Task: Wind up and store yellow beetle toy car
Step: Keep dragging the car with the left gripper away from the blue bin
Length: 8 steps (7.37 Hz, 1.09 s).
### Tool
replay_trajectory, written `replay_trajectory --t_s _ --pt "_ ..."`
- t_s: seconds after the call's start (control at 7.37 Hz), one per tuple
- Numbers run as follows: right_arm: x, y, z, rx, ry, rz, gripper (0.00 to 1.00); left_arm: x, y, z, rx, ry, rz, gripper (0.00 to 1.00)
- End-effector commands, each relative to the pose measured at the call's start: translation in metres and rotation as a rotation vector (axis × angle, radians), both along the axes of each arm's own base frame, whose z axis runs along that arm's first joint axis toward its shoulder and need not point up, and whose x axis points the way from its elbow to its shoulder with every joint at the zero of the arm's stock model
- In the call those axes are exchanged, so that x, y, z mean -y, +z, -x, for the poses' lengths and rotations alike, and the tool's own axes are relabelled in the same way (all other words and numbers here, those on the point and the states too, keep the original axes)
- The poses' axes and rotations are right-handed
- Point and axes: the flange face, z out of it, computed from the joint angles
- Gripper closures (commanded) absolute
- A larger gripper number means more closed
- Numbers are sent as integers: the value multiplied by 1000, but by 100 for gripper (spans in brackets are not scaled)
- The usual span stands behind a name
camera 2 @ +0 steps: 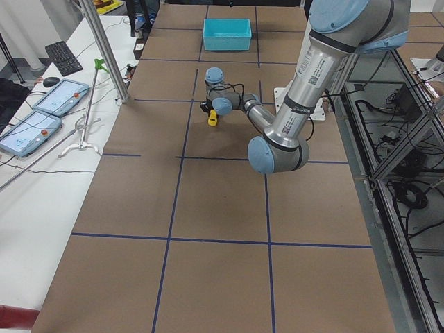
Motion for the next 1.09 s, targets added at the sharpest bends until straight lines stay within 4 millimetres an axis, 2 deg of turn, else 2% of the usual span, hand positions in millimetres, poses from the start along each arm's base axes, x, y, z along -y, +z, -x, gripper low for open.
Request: replay_trajectory --t_s 0.0,0.27,0.54,0.95 --pt "0 0 0 0 0 0 0 -3 2 1 -11 20 9 100" --pt "0 0 0 0 0 0 0 2 4 6 -11 17 12 100" --pt "0 0 0 0 0 0 0 5 21 22 -42 23 11 100" --pt "0 0 0 0 0 0 0 5 33 28 -38 32 23 99"
